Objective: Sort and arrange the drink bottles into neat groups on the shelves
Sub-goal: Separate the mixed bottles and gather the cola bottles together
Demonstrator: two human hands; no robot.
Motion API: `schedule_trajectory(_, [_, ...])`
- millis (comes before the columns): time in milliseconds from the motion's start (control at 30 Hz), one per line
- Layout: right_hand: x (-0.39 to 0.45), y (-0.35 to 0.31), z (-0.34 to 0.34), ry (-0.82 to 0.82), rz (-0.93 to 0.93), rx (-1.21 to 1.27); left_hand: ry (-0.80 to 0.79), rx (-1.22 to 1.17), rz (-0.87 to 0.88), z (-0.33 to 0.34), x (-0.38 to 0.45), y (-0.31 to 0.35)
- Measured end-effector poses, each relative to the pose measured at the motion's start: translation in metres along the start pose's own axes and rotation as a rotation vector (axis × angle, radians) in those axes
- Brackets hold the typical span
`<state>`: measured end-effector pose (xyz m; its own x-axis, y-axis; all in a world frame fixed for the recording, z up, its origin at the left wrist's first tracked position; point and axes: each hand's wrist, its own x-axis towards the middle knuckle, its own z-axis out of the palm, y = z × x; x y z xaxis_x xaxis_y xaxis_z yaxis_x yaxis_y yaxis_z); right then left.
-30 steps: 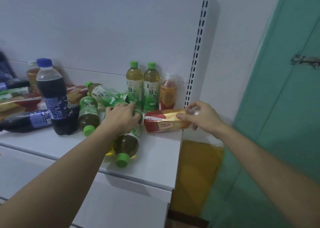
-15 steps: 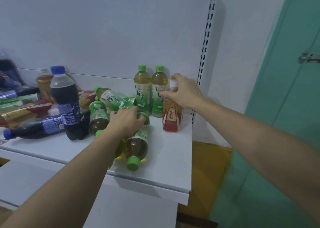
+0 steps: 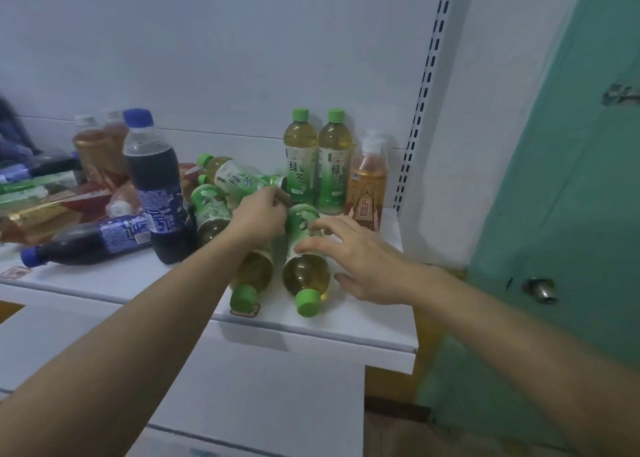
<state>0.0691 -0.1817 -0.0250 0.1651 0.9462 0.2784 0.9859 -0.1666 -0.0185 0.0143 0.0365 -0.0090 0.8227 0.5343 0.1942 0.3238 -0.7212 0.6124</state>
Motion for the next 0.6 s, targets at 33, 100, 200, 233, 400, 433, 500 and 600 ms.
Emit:
schedule_trajectory(33, [-0.001, -0.003, 0.002, -0.026, -0.006, 0.018, -0.002, -0.086, -0.001, -0.004, -0.001, -0.001])
schedule_trajectory(100, [-0.004, -0.009, 0.005, -0.034, -0.025, 0.045, -0.008, -0.165, 0.029, -0.013, -0.006, -0.005])
schedule_trajectory(200, [-0.007, -0.023, 0.007, -0.005, -0.089, 0.056, -0.053, -0.090, 0.174, -0.023, -0.023, -0.018])
schedule_trajectory(233, [-0.007, -0.028, 0.008, 0.001, -0.110, 0.047, -0.059, -0.054, 0.227, -0.025, -0.031, -0.024])
schedule_trajectory(400, [0.006, -0.035, 0.002, 0.166, -0.145, 0.082, 0.090, -0.055, 0.451, -0.034, -0.063, -0.048])
schedule_trajectory(433, [0.013, -0.033, -0.005, 0.232, -0.113, 0.122, 0.091, -0.067, 0.474, -0.036, -0.066, -0.052])
schedule_trajectory(500, [0.033, -0.026, -0.023, 0.336, -0.003, 0.196, 0.048, -0.060, 0.527, -0.037, -0.071, -0.058])
schedule_trajectory(600, [0.071, -0.012, -0.048, 0.379, 0.165, 0.218, 0.048, -0.056, 0.602, -0.029, -0.075, -0.066])
